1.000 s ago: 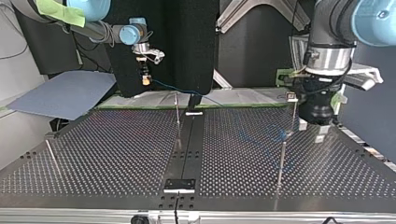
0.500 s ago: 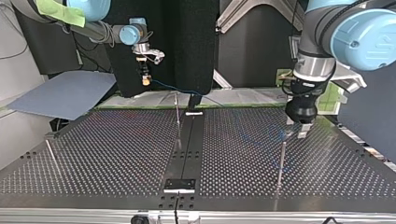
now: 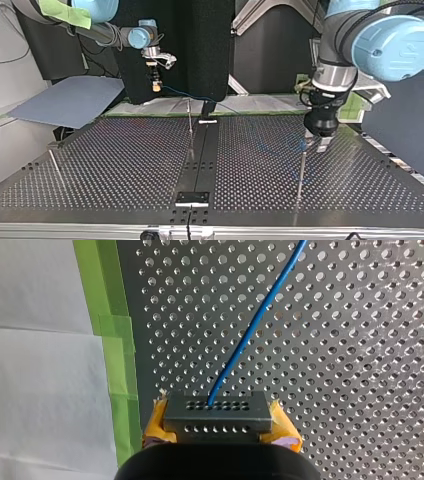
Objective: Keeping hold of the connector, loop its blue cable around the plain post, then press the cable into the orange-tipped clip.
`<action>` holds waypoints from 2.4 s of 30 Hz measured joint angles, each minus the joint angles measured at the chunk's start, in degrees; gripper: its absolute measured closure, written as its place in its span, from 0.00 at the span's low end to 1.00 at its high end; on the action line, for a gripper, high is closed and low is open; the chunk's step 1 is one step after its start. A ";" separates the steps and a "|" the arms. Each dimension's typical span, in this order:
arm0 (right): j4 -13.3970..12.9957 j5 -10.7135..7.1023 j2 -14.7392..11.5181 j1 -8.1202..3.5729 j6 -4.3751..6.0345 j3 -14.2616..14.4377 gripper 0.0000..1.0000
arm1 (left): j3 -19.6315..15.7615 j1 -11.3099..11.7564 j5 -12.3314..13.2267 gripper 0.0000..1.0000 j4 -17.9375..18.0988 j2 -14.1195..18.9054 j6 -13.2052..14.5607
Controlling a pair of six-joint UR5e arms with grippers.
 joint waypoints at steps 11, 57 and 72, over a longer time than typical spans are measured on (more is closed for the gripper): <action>0.27 -0.05 0.00 0.26 0.00 -0.03 1.00 | -0.02 -1.34 -4.37 0.00 -1.06 -1.22 1.01; 0.36 -0.05 0.00 0.46 -0.24 -0.03 1.00 | -0.38 -5.56 -13.92 0.00 -1.44 -1.25 1.41; 0.59 -0.12 0.00 0.51 -0.35 -0.05 1.00 | -0.31 -6.78 -14.10 0.00 -0.72 -1.25 5.85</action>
